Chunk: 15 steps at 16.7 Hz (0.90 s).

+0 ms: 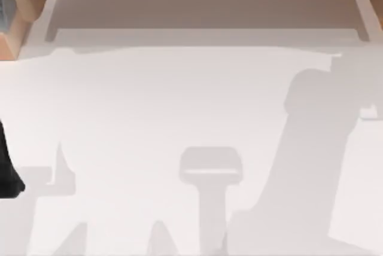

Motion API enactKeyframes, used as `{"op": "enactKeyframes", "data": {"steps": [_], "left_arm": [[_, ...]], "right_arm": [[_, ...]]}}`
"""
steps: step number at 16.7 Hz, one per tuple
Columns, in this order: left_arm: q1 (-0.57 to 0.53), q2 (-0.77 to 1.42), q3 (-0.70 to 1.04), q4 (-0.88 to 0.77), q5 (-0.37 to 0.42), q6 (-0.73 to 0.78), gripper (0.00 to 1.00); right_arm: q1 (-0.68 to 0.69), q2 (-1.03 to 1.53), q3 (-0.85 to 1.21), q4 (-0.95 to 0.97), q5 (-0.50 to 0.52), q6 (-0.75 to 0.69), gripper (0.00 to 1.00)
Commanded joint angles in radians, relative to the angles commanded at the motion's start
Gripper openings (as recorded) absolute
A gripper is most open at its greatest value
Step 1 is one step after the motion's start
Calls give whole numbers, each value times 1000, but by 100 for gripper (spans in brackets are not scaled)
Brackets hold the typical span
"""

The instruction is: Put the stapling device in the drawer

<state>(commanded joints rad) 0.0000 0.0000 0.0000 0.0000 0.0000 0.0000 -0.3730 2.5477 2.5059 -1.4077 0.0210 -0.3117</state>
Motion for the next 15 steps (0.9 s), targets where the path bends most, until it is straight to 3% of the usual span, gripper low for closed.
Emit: {"op": "enactKeyframes", "data": {"steps": [7,15], "left_arm": [[0,0,0,0,0,0,100],[0,0,0,0,0,0,100]], "right_arm": [[0,63,-57,4,-7,-33,0],[0,63,-57,4,-7,-33,60]]}}
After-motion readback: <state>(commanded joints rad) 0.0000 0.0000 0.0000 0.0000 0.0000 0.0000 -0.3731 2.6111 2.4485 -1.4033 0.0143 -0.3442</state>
